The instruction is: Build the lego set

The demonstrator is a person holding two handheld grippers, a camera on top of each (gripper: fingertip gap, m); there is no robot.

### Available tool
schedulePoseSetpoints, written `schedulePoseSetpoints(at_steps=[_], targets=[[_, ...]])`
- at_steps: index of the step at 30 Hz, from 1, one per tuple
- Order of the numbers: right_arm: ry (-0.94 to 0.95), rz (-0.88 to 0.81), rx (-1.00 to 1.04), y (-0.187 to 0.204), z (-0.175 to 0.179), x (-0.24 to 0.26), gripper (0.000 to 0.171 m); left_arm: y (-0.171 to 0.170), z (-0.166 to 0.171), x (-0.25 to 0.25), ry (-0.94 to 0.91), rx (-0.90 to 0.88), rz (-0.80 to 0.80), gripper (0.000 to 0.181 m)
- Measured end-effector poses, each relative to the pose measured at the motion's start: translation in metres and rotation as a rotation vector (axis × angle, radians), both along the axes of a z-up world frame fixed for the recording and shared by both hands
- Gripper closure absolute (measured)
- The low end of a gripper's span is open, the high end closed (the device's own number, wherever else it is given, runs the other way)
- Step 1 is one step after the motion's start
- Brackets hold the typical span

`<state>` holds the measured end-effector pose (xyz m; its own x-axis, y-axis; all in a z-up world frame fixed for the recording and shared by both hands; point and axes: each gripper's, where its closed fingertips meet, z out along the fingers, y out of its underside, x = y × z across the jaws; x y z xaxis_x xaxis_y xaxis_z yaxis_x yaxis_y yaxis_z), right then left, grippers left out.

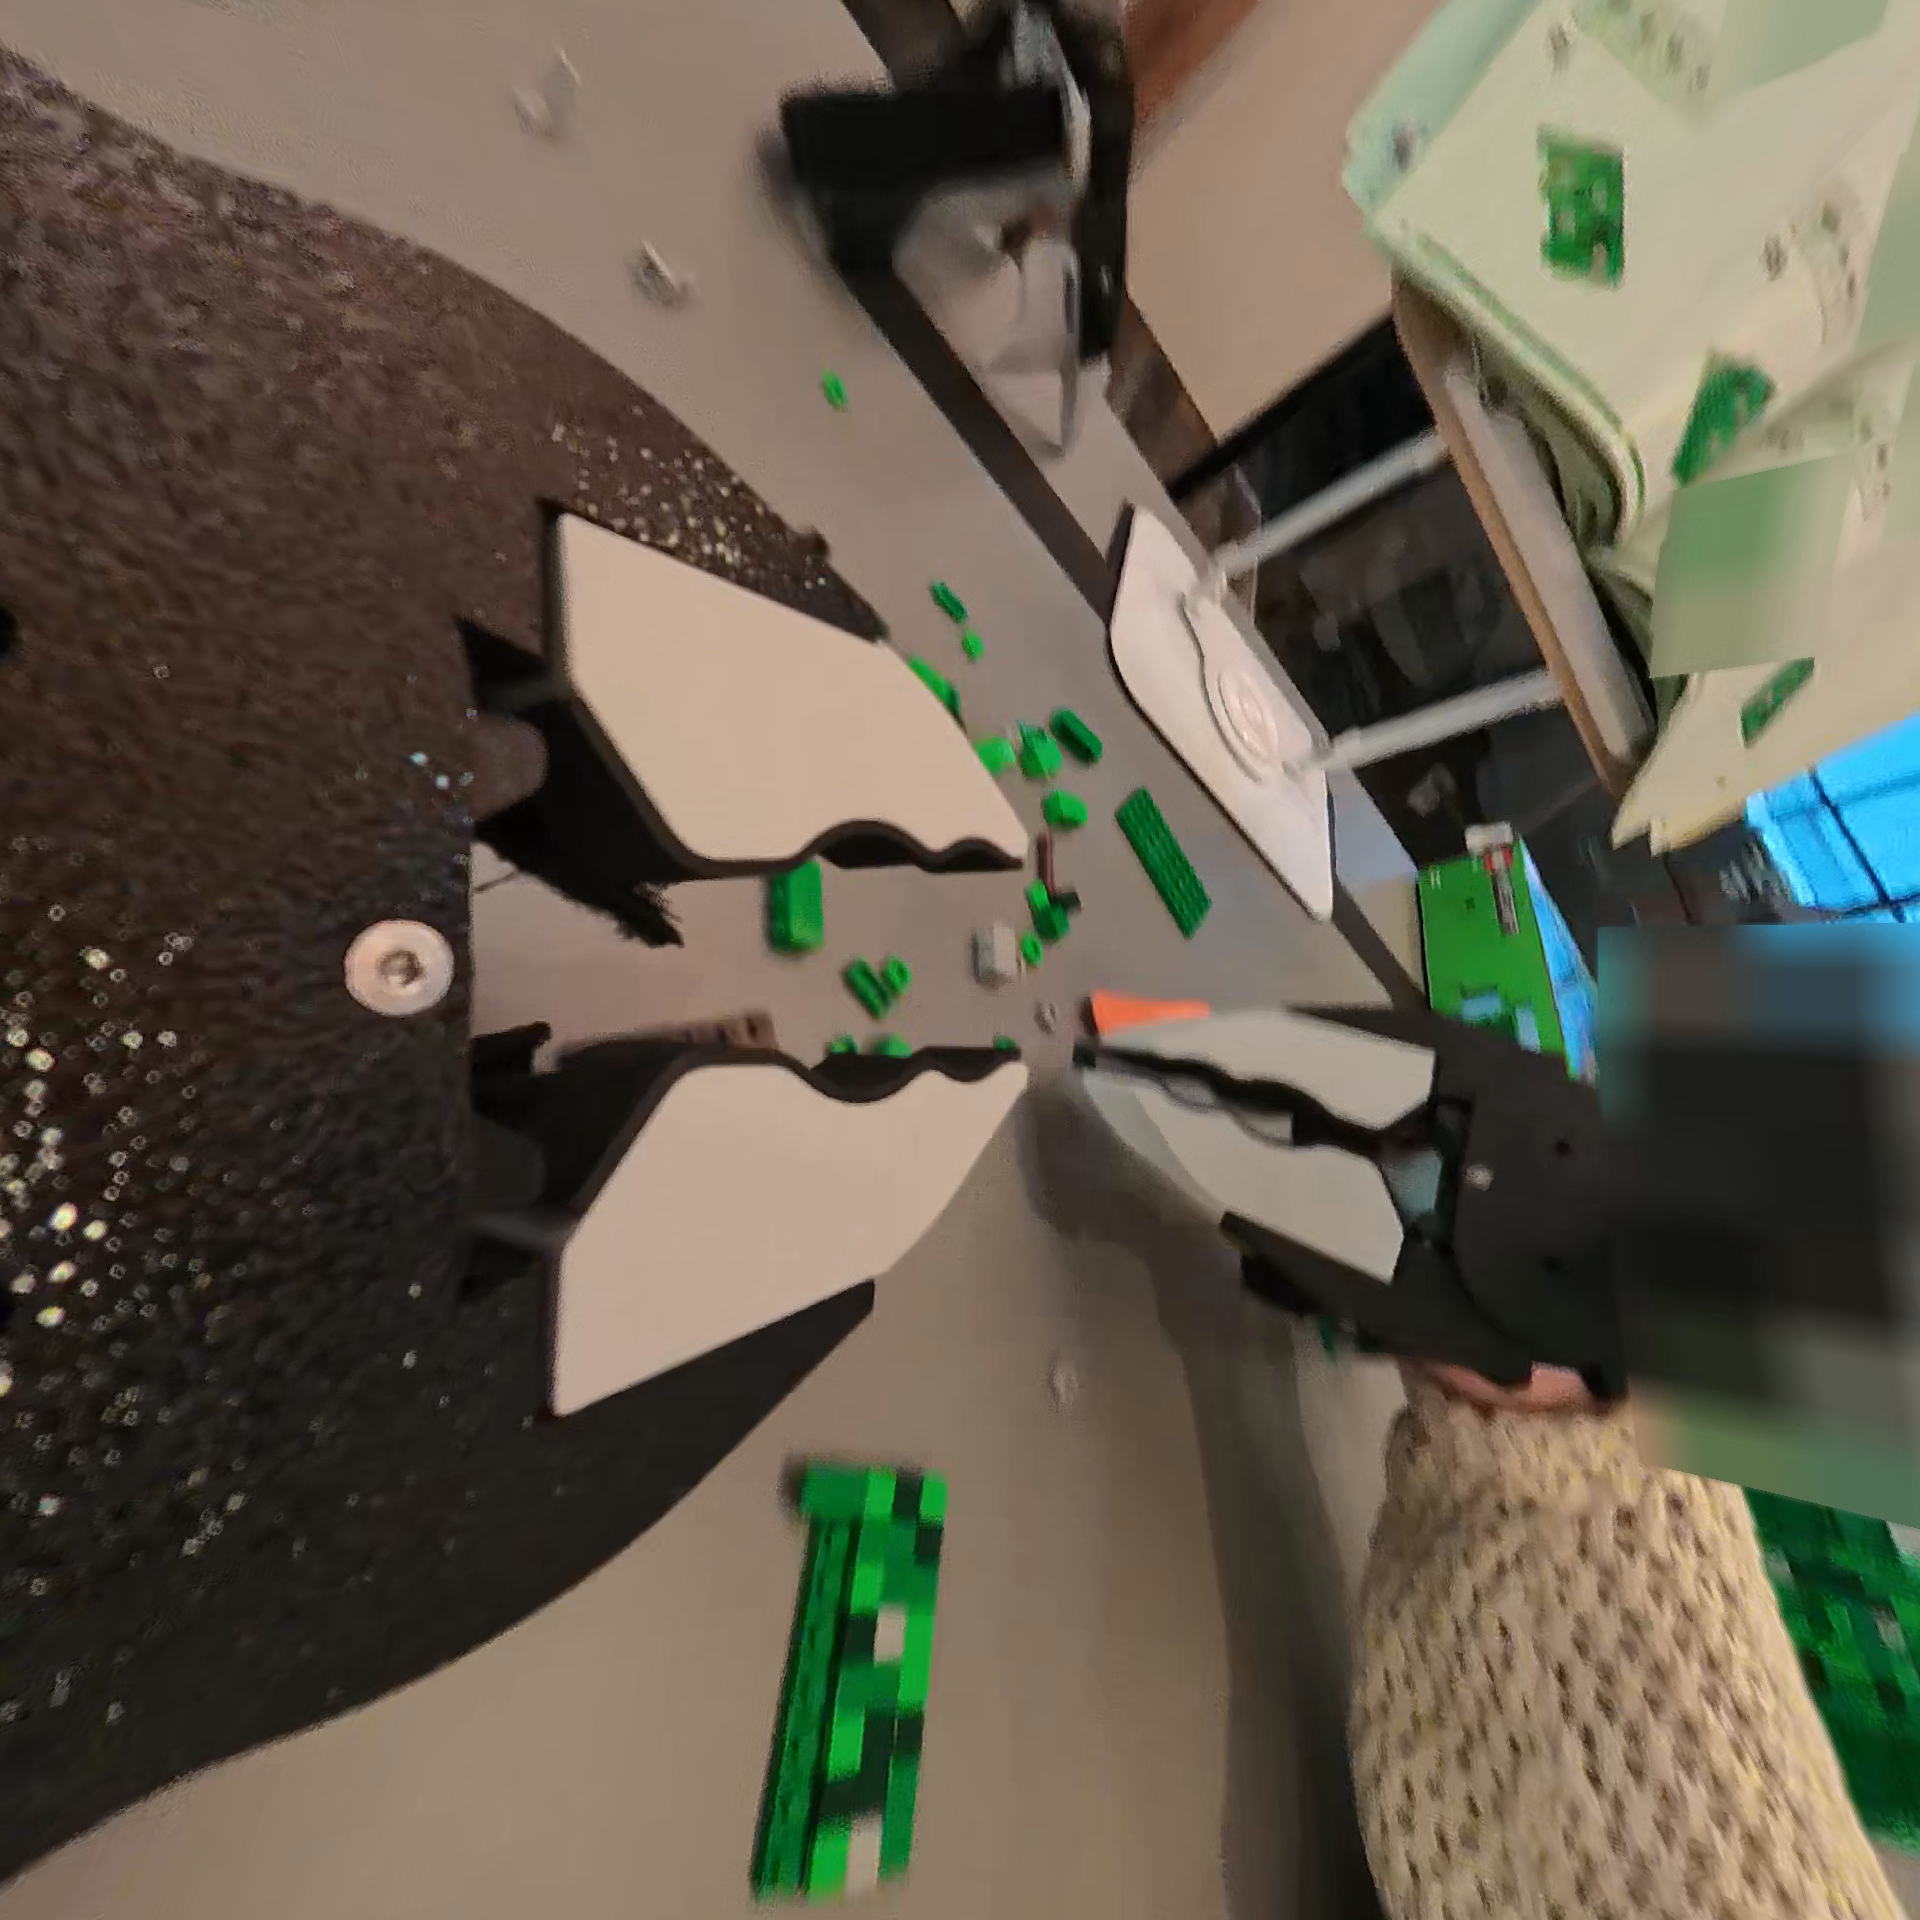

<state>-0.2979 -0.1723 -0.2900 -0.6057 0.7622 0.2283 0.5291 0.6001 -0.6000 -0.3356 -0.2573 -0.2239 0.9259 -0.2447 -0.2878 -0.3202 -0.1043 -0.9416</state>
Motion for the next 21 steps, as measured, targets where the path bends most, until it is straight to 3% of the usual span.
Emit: schedulePoseSetpoints(at_steps=[3,8,13,21], targets=[[0.269,0.127,0.133,-0.033,0.033,0.000,0.164,-0.002,0.000,0.036,-0.104,-0.052,-0.137,0.154],[0.621,0.259,0.515,-0.076,0.070,0.011,0.165,-0.003,0.011,0.056,-0.273,-0.053,-0.203,0.160],[0.748,0.321,0.687,-0.094,0.079,0.022,0.165,-0.007,0.016,0.062,-0.283,-0.045,-0.239,0.173],[0.855,0.370,0.893,-0.100,0.086,0.031,0.165,-0.010,0.018,0.076,-0.319,-0.051,-0.327,0.175]])
